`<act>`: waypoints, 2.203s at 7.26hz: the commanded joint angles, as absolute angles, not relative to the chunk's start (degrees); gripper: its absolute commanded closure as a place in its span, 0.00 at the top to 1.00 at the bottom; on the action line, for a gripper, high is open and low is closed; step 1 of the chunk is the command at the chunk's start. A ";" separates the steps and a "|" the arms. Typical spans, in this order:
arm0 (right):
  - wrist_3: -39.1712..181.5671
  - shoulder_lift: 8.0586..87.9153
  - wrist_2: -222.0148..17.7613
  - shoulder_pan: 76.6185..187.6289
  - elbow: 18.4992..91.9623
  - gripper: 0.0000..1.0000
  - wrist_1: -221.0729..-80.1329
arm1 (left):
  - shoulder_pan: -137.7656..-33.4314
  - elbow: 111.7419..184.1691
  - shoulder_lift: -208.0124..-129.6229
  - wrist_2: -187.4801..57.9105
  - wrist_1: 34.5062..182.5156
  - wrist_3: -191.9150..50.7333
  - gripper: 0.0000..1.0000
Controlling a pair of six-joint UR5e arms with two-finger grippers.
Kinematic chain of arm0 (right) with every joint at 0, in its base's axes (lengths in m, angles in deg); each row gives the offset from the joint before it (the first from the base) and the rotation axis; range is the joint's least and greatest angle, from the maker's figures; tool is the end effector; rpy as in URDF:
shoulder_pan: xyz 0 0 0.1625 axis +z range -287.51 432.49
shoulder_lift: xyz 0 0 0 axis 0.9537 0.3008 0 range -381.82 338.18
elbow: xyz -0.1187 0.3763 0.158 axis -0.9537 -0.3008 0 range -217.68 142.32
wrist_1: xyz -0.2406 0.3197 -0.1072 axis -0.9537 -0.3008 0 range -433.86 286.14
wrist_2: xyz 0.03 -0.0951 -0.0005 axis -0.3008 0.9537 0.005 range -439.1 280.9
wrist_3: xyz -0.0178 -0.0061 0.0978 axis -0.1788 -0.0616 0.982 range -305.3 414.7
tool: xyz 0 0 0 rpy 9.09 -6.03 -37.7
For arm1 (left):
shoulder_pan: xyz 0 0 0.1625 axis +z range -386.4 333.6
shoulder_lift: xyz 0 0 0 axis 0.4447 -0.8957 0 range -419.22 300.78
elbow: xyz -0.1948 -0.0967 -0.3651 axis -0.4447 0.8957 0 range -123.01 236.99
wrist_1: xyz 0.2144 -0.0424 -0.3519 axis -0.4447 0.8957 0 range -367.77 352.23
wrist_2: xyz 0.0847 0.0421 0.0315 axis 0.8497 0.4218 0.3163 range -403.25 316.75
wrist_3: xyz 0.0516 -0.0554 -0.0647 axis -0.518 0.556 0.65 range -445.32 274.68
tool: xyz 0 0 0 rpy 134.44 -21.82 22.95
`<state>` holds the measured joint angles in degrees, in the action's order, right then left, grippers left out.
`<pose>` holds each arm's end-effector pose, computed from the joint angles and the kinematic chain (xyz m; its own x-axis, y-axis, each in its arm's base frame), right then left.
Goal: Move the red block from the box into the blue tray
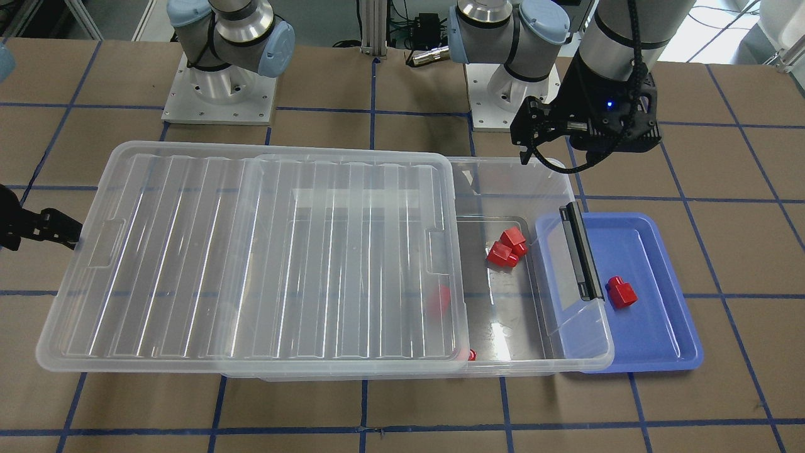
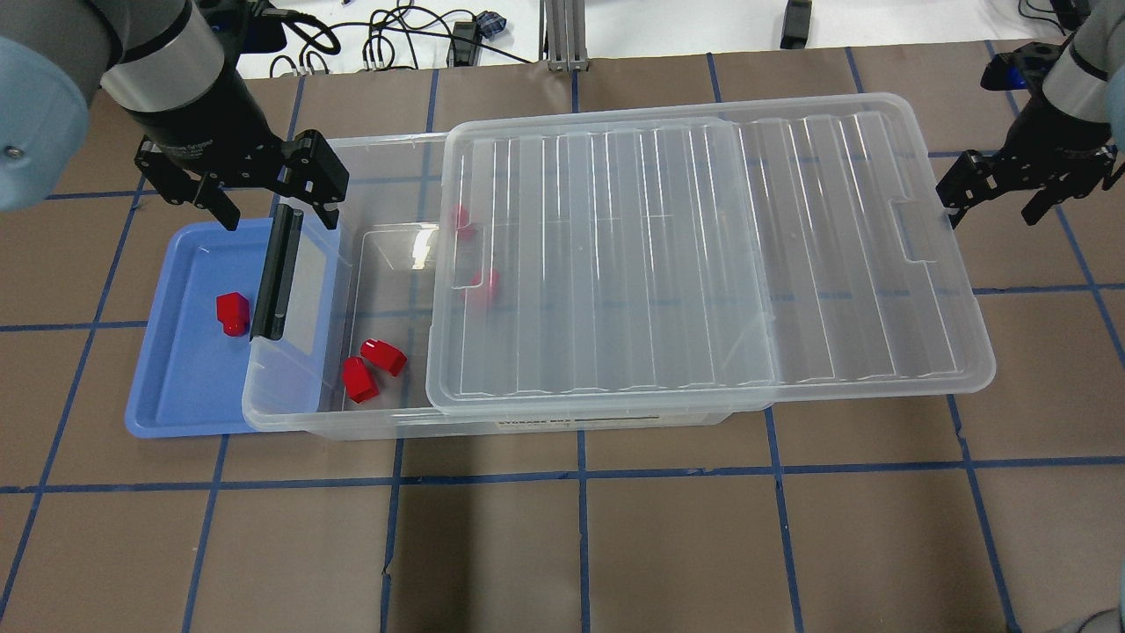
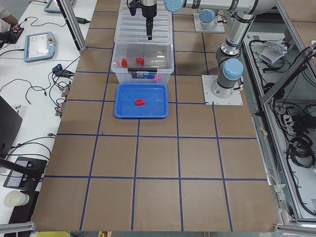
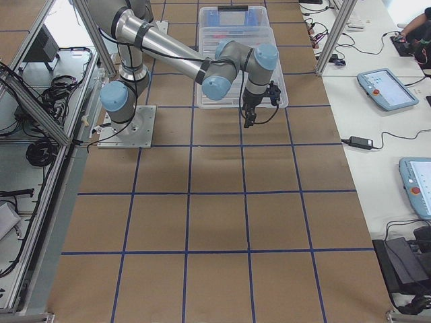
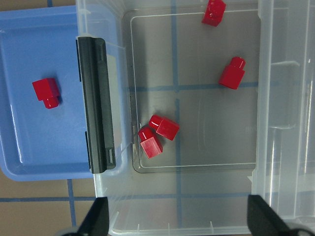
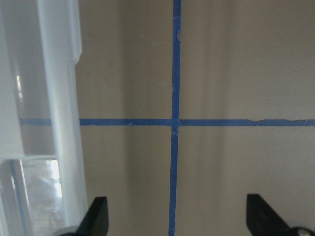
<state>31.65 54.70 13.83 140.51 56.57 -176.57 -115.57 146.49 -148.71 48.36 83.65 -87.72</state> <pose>-0.0920 -0.5703 0.3486 -0.9997 -0.0215 0.0128 -0.0201 0.9947 0.1004 -0.1234 -0.4892 0.4940 -0.9992 0.0276 -0.0277 0.0274 0.9996 0.0083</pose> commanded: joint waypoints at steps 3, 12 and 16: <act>38.23 54.65 13.44 145.24 56.72 1.00 -175.98 | -115.61 147.07 -147.29 48.86 83.90 -87.61 1.00; 55.40 54.73 13.36 157.39 56.54 1.00 -176.60 | -115.61 147.16 -147.73 47.98 83.46 -87.61 1.00; 55.40 54.73 14.05 159.59 55.76 1.00 -176.69 | -115.52 147.16 -147.82 47.98 83.37 -87.61 1.00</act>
<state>55.49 54.61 13.59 159.51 56.30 -176.68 -115.52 147.16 -147.79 47.98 83.38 -87.57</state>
